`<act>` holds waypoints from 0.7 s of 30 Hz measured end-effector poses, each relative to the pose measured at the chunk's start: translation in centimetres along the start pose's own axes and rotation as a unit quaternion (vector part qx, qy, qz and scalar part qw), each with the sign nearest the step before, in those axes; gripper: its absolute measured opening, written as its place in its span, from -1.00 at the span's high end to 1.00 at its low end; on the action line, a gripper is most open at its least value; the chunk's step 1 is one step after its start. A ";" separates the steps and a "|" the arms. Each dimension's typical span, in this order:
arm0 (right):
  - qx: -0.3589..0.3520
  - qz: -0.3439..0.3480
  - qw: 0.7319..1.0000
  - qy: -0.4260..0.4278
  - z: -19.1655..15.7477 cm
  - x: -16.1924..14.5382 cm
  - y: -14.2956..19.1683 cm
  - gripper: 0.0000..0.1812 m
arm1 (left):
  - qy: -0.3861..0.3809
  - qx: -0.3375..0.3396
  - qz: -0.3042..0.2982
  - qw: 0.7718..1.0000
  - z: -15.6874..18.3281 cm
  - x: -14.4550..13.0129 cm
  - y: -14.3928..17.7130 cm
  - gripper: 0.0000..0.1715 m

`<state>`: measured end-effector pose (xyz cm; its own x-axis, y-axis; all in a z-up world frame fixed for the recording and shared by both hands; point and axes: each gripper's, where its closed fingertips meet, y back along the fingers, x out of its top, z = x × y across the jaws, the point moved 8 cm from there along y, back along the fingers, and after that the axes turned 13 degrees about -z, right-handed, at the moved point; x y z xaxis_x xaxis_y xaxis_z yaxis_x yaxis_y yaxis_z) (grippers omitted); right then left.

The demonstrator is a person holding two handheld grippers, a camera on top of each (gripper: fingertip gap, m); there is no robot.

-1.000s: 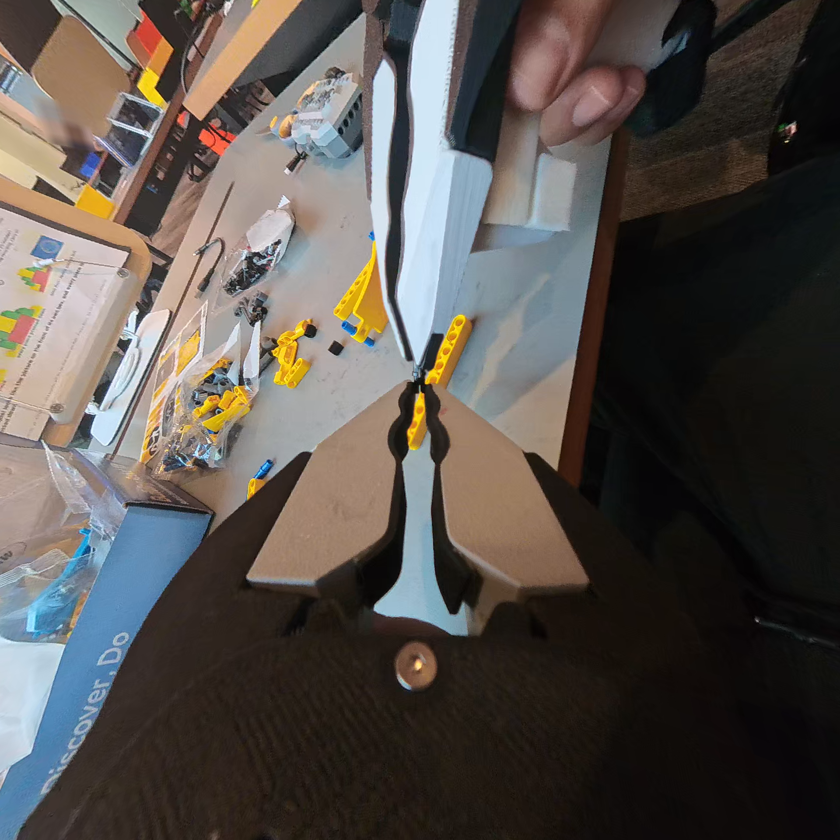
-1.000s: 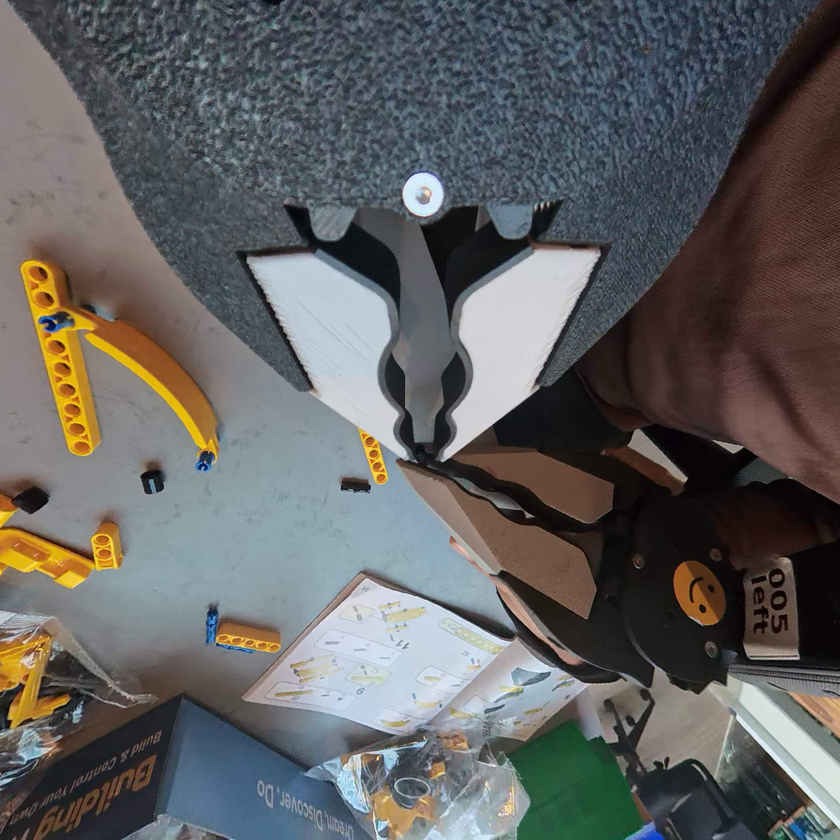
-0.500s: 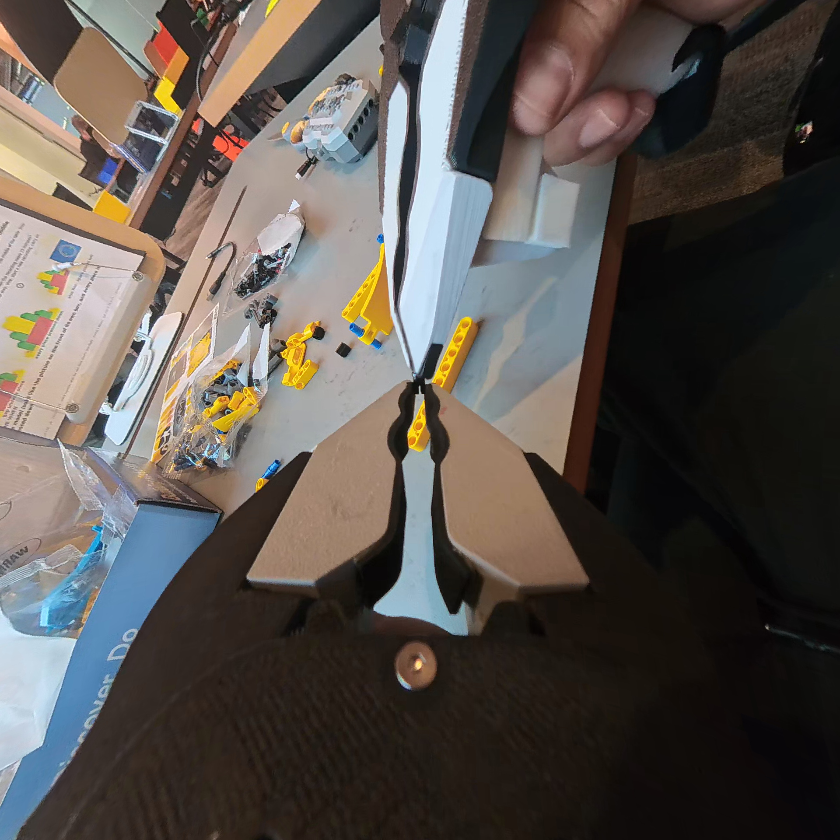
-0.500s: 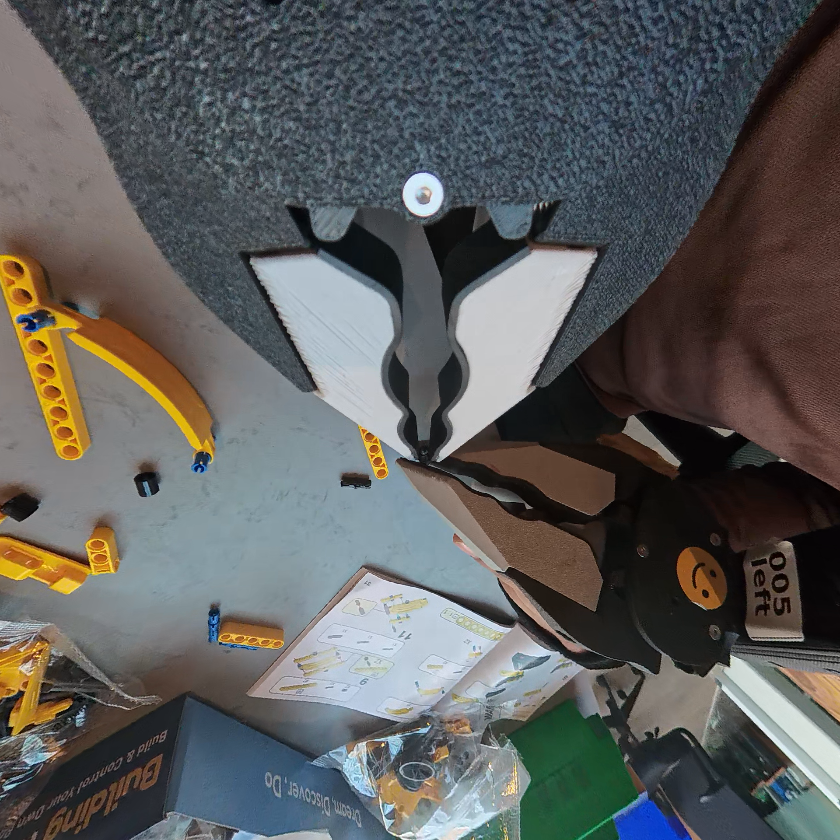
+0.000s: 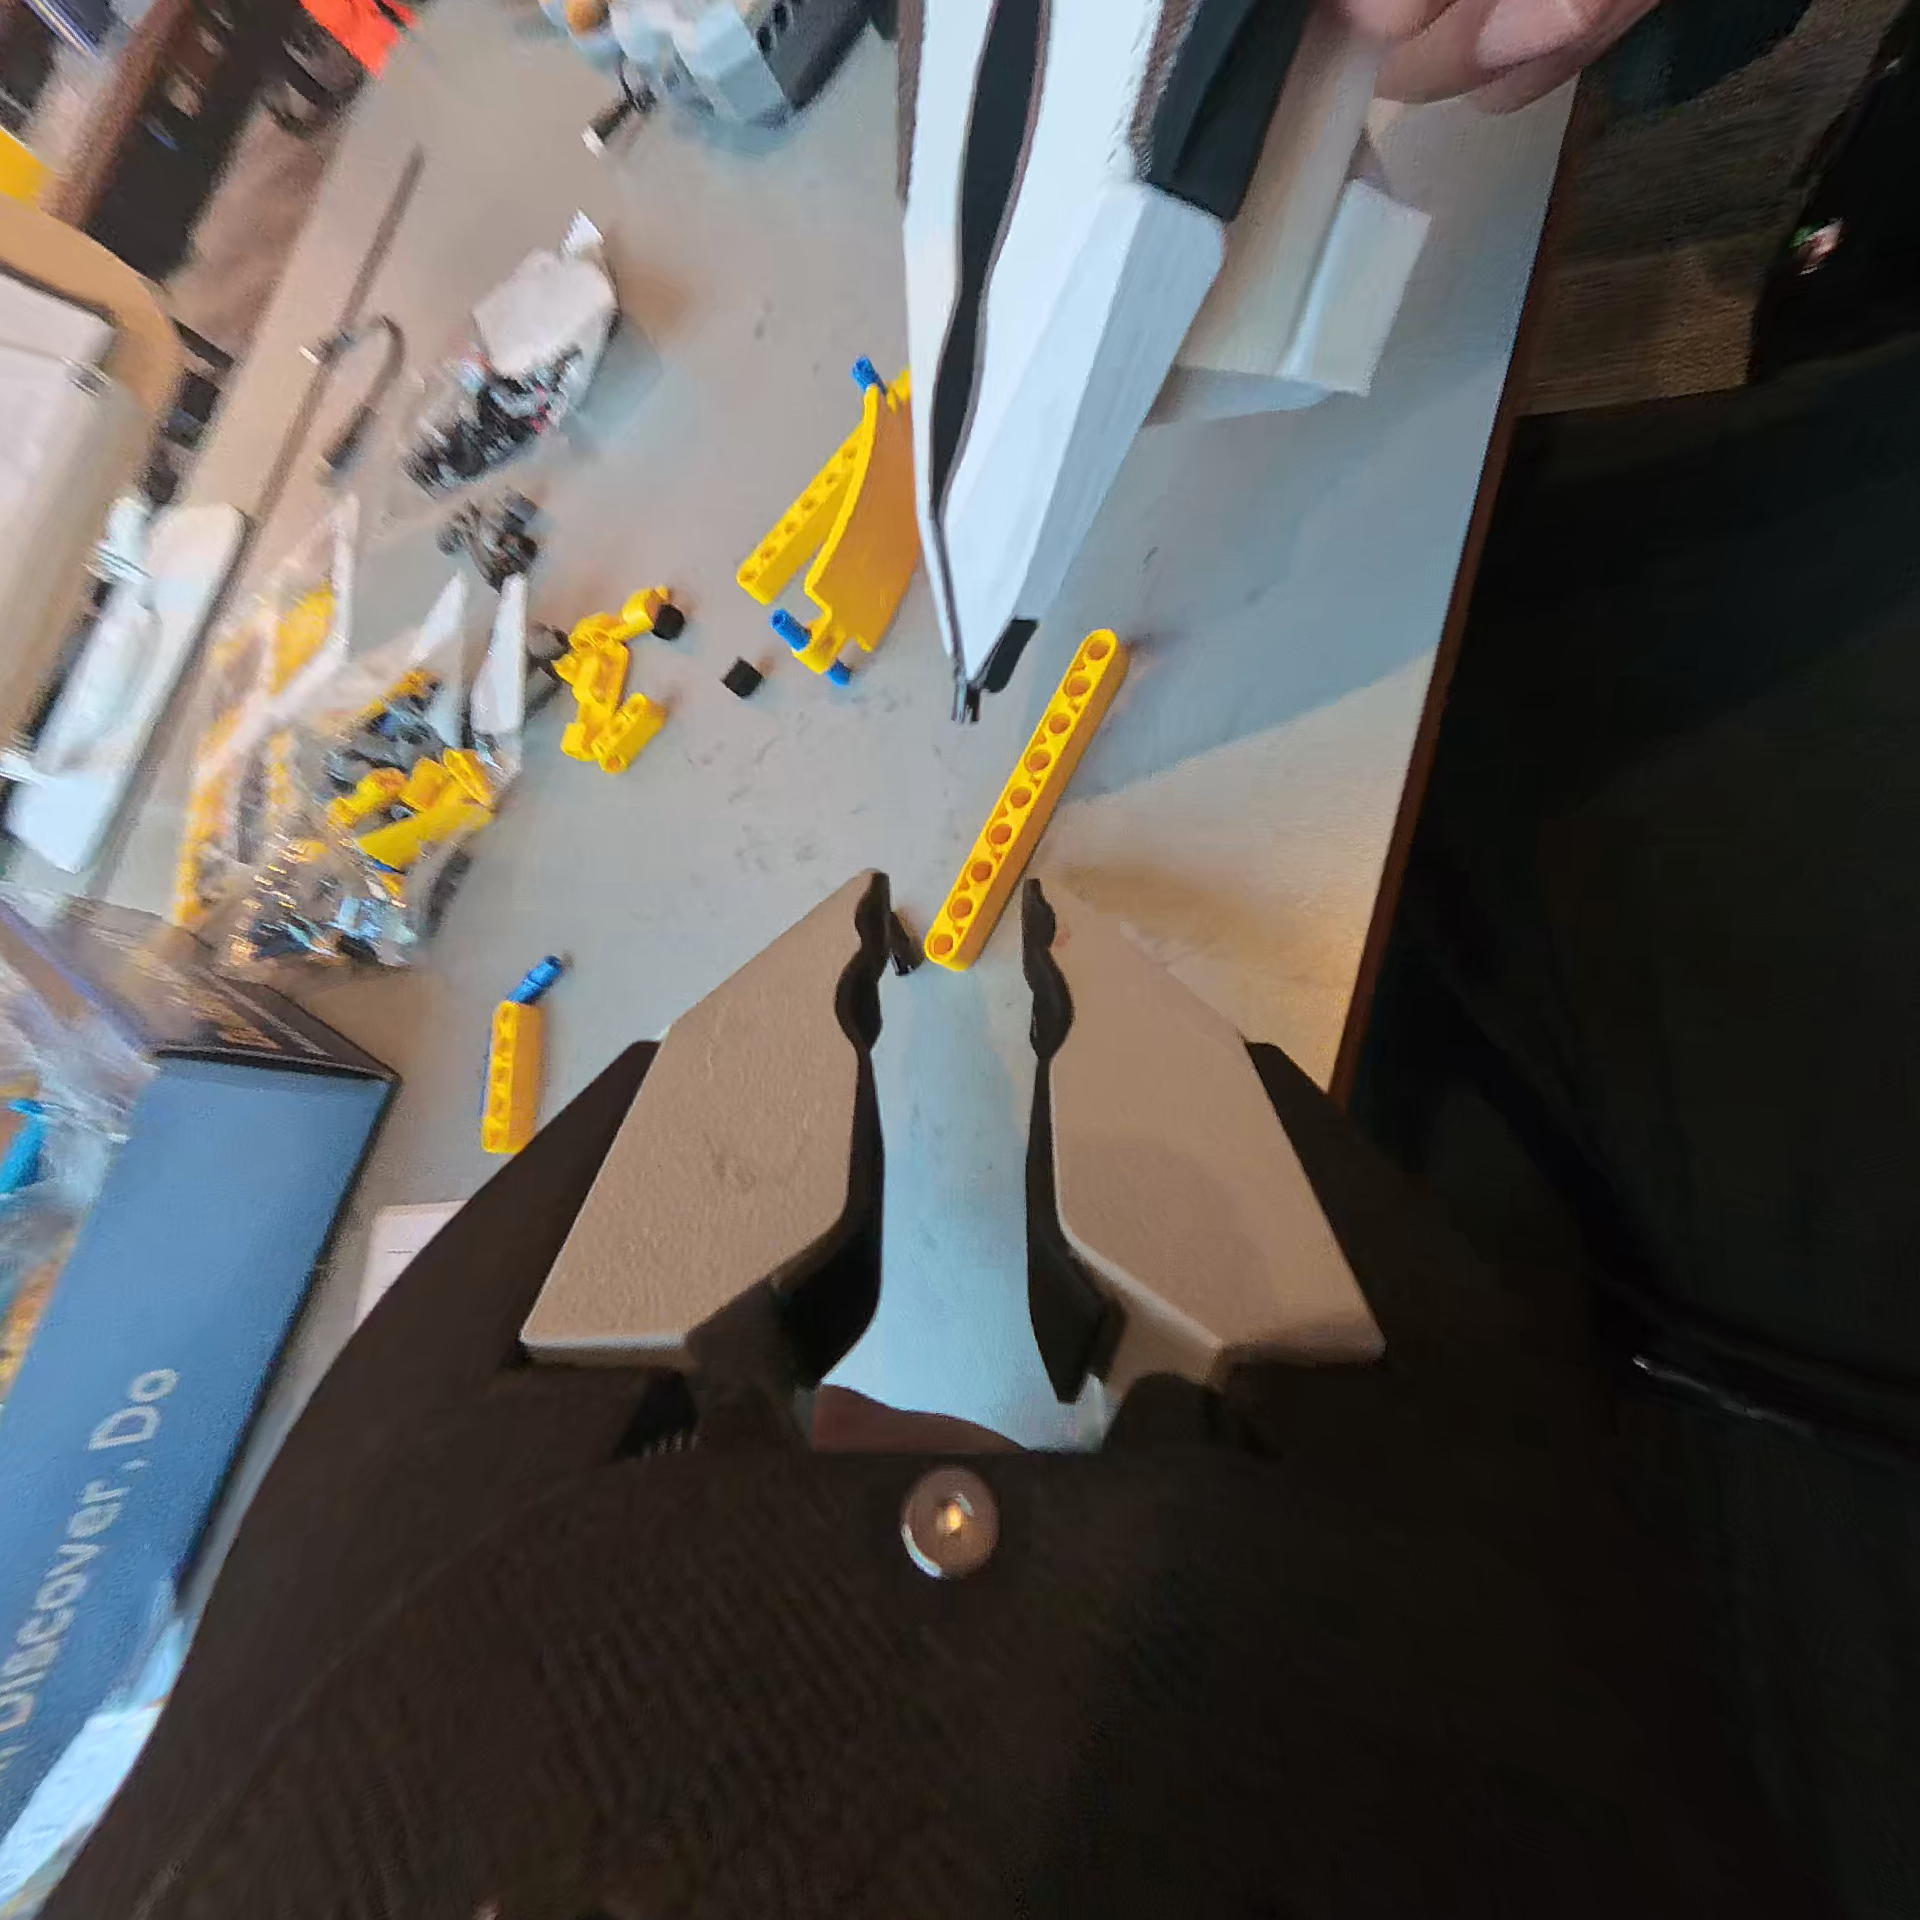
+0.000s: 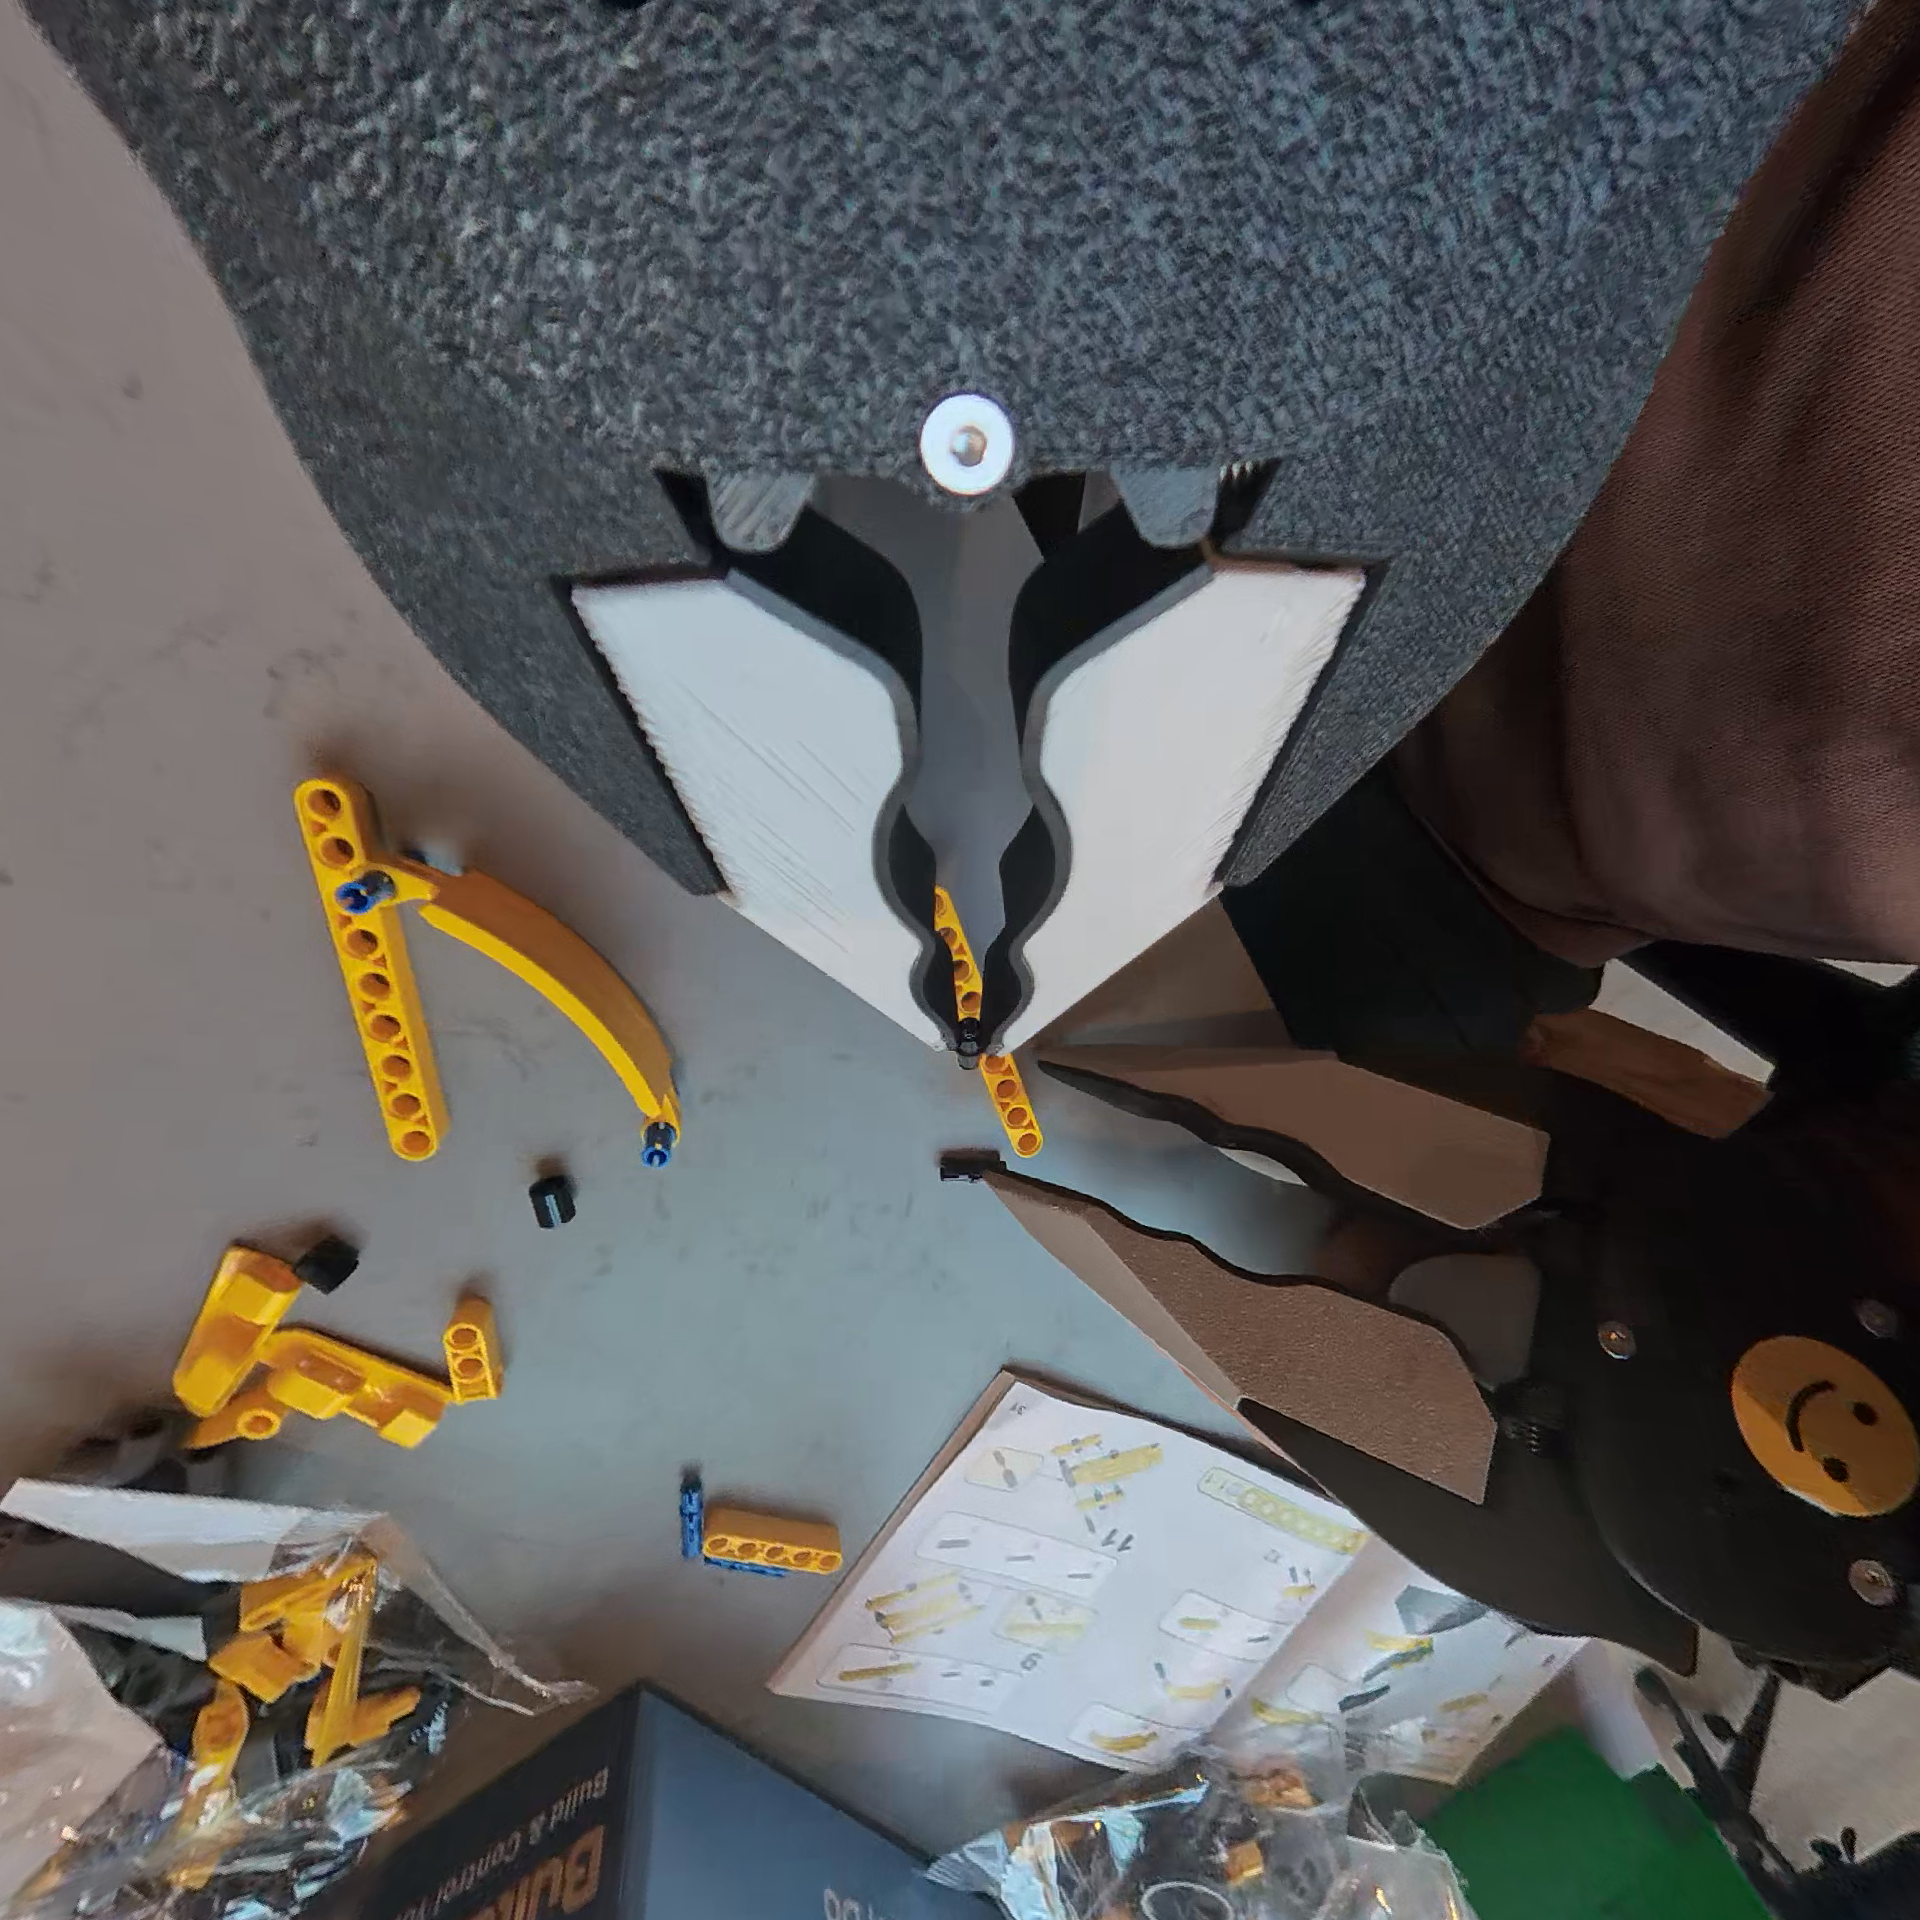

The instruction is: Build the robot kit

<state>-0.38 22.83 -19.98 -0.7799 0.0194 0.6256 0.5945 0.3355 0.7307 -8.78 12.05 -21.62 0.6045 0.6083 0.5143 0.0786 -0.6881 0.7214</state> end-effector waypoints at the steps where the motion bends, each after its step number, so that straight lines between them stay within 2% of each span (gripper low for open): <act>1: 0.003 -0.004 1.000 -0.006 0.1 -0.1 0.0 0.97 | 0.006 -0.011 -0.004 1.000 -0.1 -0.1 0.0 0.77; 4: 0.047 0.005 0.998 -0.031 0.0 -0.1 -0.1 0.96 | 0.021 -0.036 -0.013 0.999 -0.3 -0.4 -0.1 0.87; 7: 0.128 0.038 0.990 -0.052 -0.3 0.1 0.2 0.97 | 0.005 -0.051 0.000 0.999 0.1 -0.3 0.2 0.95; 10: 0.204 0.061 0.976 -0.045 -1.1 0.1 0.5 0.96 | -0.008 -0.043 0.014 0.999 0.3 -0.3 0.5 0.94; 15: 0.209 0.050 0.975 -0.051 -1.1 -0.2 -0.4 0.96 | -0.034 -0.015 0.077 0.996 0.7 0.0 1.7 0.84; 21: 0.204 0.070 0.975 -0.044 -1.2 -0.1 -0.6 0.96 | -0.038 0.005 0.102 0.994 0.7 0.3 1.9 0.94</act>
<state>-0.40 21.45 -20.17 -0.7207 0.1667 0.6729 0.5832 0.6706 0.4585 -7.92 10.62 -20.39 0.6665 0.4241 0.6132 -0.0437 -0.7989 0.5999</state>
